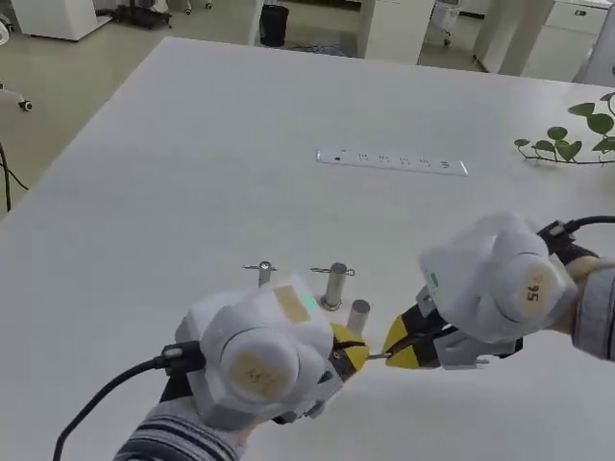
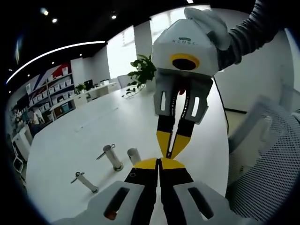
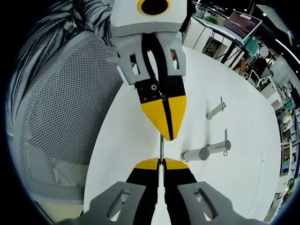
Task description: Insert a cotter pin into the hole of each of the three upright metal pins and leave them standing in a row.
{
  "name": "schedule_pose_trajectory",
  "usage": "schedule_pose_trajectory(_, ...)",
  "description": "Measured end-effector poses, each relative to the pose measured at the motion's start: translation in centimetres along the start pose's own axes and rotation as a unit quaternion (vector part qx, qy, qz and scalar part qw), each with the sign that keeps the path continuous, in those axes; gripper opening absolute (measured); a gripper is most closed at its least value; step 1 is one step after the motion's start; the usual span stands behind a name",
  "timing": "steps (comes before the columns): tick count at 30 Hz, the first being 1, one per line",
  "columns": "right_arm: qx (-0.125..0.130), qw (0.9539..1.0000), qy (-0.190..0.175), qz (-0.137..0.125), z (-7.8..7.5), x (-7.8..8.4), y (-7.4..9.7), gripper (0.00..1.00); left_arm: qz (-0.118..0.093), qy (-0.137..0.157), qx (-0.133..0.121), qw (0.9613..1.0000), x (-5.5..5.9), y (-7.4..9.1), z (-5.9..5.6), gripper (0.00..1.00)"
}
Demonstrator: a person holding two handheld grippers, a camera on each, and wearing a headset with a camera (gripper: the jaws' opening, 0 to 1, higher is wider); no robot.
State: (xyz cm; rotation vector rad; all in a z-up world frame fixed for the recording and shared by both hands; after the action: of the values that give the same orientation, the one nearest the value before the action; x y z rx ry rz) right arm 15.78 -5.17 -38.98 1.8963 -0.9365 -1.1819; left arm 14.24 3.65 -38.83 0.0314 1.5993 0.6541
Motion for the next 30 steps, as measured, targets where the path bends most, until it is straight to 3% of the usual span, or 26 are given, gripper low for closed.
schedule_pose_trajectory(2, 0.007, 1.0, 0.002, 0.001, -0.2, 0.1, -0.1, 0.0, 0.0, 0.002, -0.004, 1.0, 0.1, 0.1, 0.1, 0.0)
schedule_pose_trajectory(4, 0.015, 0.9997, -0.019, -0.008, -0.6, 0.0, 0.0, 0.0, -0.001, 0.005, -0.011, 0.9999, 0.0, 0.2, 0.2, 0.0)
schedule_pose_trajectory(12, 0.029, 0.9992, -0.028, 0.001, -1.2, 1.0, 0.4, 0.0, -0.005, 0.016, -0.021, 0.9996, -0.1, 0.3, 0.5, 0.0)
schedule_pose_trajectory(21, 0.052, 0.9975, -0.048, 0.01, -1.9, 2.6, 0.7, 0.0, -0.012, 0.027, -0.039, 0.9988, 0.0, 0.5, 0.9, 0.16)
schedule_pose_trajectory(25, 0.063, 0.9962, -0.058, 0.014, -2.4, 3.3, 1.0, 0.0, -0.021, 0.041, -0.049, 0.9977, 0.1, 0.4, 1.3, 0.22)
schedule_pose_trajectory(30, 0.072, 0.9951, -0.066, 0.018, -2.7, 4.2, 1.1, 0.0, -0.018, 0.057, -0.062, 0.9963, 0.4, 0.3, 1.8, 0.29)
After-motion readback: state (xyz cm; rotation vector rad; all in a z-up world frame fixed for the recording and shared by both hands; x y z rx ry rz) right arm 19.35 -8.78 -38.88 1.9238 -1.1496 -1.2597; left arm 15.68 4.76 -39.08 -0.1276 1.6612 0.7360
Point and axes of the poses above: the centre of the closed fingertips' face, and the gripper's own axes: y roughly backward along the fingers, z roughly to its left, x roughly out of its underside, the point moved 6 cm from there along y, roughly backward along the fingers, and after that the axes turned 9 degrees about x, right-handed, at the moved point
